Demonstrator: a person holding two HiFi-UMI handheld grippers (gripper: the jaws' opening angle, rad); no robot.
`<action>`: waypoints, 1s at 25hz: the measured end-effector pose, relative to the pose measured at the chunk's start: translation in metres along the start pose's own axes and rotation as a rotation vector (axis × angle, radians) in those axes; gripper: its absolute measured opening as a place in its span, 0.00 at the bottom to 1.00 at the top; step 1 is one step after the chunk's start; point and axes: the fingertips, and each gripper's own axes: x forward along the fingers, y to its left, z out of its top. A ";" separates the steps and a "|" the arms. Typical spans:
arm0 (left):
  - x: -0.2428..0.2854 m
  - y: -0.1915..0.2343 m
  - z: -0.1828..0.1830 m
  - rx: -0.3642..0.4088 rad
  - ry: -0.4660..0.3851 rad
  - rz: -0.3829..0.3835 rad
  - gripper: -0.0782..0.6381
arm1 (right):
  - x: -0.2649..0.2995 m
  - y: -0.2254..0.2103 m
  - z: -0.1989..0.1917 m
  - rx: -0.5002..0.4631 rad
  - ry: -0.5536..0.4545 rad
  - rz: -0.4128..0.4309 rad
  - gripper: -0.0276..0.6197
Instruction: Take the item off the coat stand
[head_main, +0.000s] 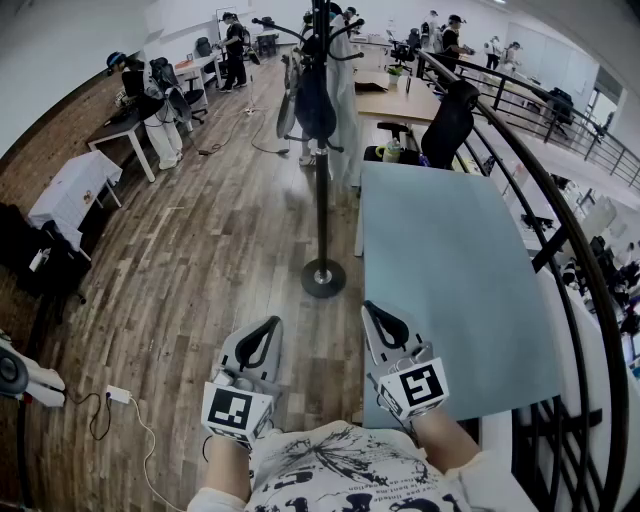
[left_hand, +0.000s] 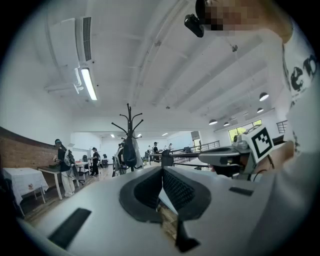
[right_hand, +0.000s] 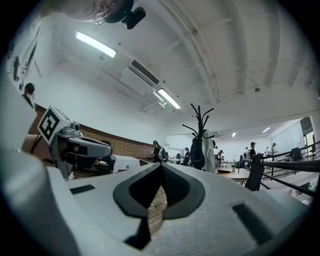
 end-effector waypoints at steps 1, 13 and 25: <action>0.000 0.001 0.000 -0.001 0.001 0.001 0.12 | 0.001 0.000 0.000 0.002 0.000 0.000 0.03; -0.003 0.009 -0.005 -0.013 0.020 0.004 0.12 | 0.005 0.002 -0.005 0.057 0.004 -0.024 0.03; 0.018 0.059 -0.054 -0.053 0.089 -0.077 0.12 | 0.062 0.038 -0.054 0.137 0.076 -0.021 0.03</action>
